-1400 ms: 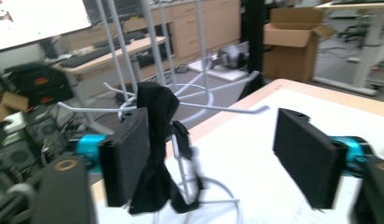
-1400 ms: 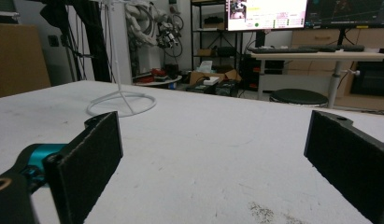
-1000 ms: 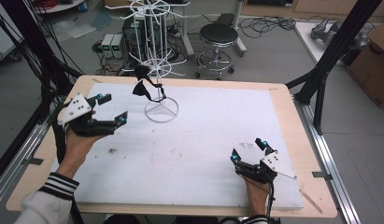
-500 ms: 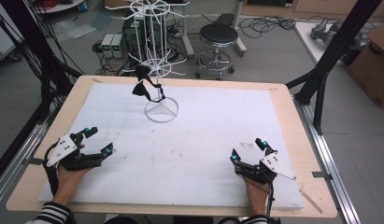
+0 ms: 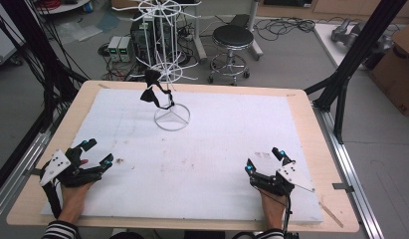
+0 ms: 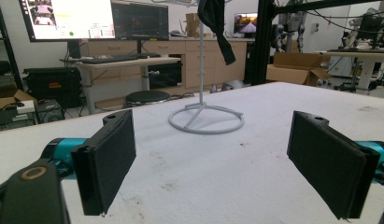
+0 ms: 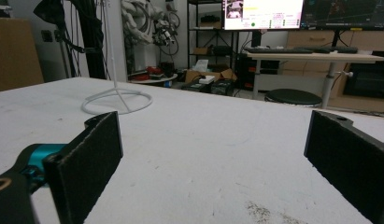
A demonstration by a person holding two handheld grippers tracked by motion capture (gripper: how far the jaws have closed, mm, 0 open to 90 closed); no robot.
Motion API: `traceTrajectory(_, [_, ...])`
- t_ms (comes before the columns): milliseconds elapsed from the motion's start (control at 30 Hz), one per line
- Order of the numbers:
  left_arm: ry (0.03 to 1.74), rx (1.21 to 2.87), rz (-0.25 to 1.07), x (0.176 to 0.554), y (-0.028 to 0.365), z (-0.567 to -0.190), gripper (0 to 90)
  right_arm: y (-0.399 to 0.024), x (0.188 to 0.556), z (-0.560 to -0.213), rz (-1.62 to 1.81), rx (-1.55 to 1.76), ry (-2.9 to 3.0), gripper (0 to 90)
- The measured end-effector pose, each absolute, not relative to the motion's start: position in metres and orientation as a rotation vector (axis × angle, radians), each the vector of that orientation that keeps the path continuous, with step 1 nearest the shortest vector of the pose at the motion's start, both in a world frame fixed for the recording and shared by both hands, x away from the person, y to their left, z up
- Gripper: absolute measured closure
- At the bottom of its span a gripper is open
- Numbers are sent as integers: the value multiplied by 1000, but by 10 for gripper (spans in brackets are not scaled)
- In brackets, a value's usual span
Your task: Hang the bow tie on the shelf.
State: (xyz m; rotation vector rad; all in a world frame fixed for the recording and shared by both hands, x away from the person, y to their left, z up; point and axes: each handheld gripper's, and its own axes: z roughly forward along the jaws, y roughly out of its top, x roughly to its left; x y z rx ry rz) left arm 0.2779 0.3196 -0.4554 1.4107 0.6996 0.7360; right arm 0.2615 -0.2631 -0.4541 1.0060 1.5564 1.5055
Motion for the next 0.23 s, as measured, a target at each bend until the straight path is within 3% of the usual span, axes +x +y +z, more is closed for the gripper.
traceTrajectory(233, [703,1400,733,278,320,-456,158,-263,261,-454,1494,1015,1546,33])
